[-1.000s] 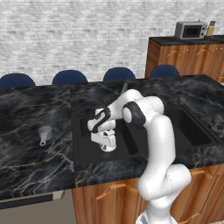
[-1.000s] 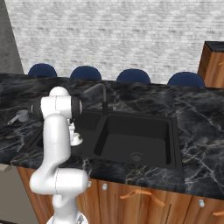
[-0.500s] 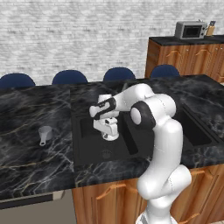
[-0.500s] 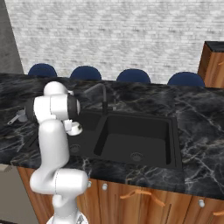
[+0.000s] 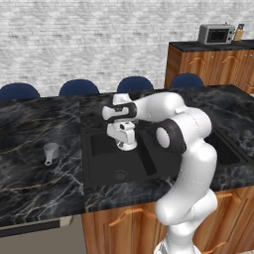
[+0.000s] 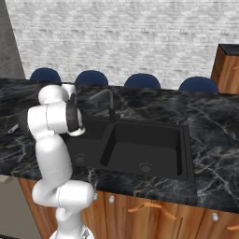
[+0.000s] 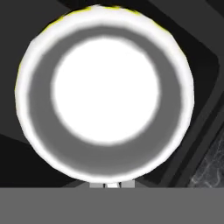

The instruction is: Move any existing items from the left basin to the right basin for drying. Then move the measuring cup from the counter to the left basin of the sink for washing.

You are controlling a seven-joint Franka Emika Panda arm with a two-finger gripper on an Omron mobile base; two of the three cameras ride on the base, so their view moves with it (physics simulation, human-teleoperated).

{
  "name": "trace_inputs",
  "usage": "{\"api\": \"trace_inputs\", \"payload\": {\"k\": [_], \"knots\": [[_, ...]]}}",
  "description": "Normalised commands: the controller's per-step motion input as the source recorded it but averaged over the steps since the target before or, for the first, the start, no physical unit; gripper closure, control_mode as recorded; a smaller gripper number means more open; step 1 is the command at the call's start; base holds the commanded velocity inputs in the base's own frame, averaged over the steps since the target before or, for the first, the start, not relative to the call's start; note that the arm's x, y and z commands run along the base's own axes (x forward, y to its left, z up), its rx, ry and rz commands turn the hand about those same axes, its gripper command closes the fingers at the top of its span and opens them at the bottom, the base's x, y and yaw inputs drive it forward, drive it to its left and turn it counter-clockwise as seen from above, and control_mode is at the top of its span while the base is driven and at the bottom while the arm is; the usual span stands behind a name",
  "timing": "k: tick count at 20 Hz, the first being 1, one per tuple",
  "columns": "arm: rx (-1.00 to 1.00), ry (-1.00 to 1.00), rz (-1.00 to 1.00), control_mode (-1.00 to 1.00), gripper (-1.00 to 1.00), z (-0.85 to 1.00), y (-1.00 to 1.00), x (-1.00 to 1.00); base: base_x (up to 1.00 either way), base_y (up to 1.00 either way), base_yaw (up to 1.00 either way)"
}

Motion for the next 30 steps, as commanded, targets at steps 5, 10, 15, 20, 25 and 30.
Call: {"api": "trace_inputs", "payload": {"k": [5,10,15,20,25,30], "knots": [[0.0,0.0,-0.06,-1.0,1.0,0.61,-0.02,-0.44,0.0,0.0,0.0],[0.0,0.0,-0.08,-1.0,1.0,0.52,-0.17,-0.51,0.0,0.0,0.0],[0.0,0.0,-0.1,-1.0,1.0,0.42,-0.34,-0.52,0.0,0.0,0.0],[0.0,0.0,-0.11,-1.0,1.0,0.28,-0.46,-0.54,0.0,0.0,0.0],[0.0,-0.01,-0.12,-1.0,1.0,0.15,-0.54,-0.5,0.0,0.0,0.0],[0.0,0.0,-0.1,-1.0,1.0,0.05,-0.63,-0.17,0.0,0.0,0.0]]}}
